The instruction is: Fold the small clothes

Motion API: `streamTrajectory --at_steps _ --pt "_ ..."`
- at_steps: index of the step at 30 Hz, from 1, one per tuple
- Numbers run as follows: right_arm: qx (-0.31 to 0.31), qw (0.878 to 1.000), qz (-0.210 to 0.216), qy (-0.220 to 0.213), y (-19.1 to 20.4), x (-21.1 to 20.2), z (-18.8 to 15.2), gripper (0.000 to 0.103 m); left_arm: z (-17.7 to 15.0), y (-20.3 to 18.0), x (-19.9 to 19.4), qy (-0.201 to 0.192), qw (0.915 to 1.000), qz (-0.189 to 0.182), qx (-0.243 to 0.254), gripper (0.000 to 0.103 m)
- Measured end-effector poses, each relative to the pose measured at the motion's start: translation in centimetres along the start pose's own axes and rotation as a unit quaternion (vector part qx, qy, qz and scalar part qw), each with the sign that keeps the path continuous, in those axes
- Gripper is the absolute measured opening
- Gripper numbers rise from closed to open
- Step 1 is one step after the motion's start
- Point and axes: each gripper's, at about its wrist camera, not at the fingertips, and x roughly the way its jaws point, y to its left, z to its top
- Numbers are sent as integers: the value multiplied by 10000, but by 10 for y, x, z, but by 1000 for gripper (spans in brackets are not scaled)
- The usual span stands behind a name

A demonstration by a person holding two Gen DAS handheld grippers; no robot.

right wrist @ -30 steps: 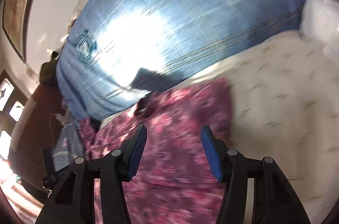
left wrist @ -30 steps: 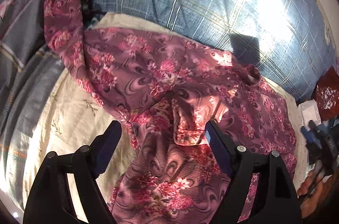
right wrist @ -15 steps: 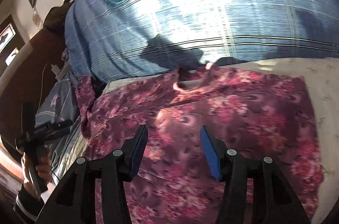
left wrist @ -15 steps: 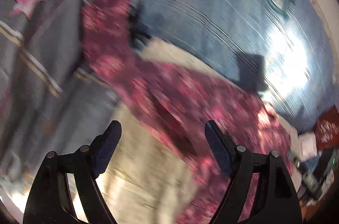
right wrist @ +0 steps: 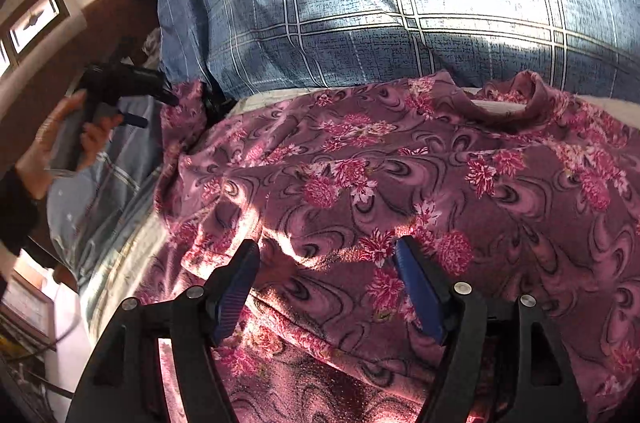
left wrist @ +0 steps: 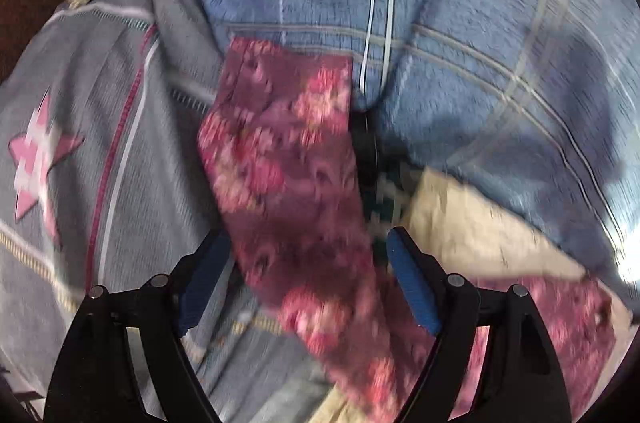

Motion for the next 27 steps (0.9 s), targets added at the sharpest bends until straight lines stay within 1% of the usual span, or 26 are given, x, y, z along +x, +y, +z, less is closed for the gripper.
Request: streamTrajectory --at_steps 2,4,6,8,11,12,13,14,15,16,18,20,24,27 --pt "80 9999 113 -31 -2 1 1 73 9 3 -2 -217 9996 -17 -197 81" --pt "123 9997 182 -50 -3 1 1 74 19 4 3 -241 9993 -138 -262 81" --pt "140 9996 249 -63 -4 1 1 75 26 4 13 -209 9994 -72 -267 81" --pt "170 9994 305 -79 -5 1 1 76 30 3 22 -264 9991 39 -315 81" --pt "223 9990 379 -100 -6 1 0 76 31 4 37 -309 9985 80 -446 81" --pt "235 9989 398 -105 -6 1 1 76 29 5 43 -315 9984 132 -460 67" --pt "243 9988 412 -106 -6 1 1 76 28 6 49 -279 9985 115 -456 41" --pt "247 9987 423 -110 -6 1 1 76 28 7 53 -235 9985 -50 -486 35" --pt "254 9987 432 -112 -7 1 2 76 26 12 52 -308 9977 -127 -595 28" --pt "259 9986 438 -114 -7 2 2 76 25 15 50 -350 9971 -81 -668 14" --pt "258 9987 435 -114 -6 2 2 76 22 22 45 -409 9965 -116 -720 14" --pt "260 9986 438 -116 -7 3 3 76 14 31 31 -534 9946 -339 -823 14" --pt "261 9986 436 -112 -6 3 3 76 -9 49 -17 -830 9921 -697 -635 14" --pt "262 9987 433 -110 -6 3 3 76 -27 59 -55 -1056 9882 -996 -486 14"
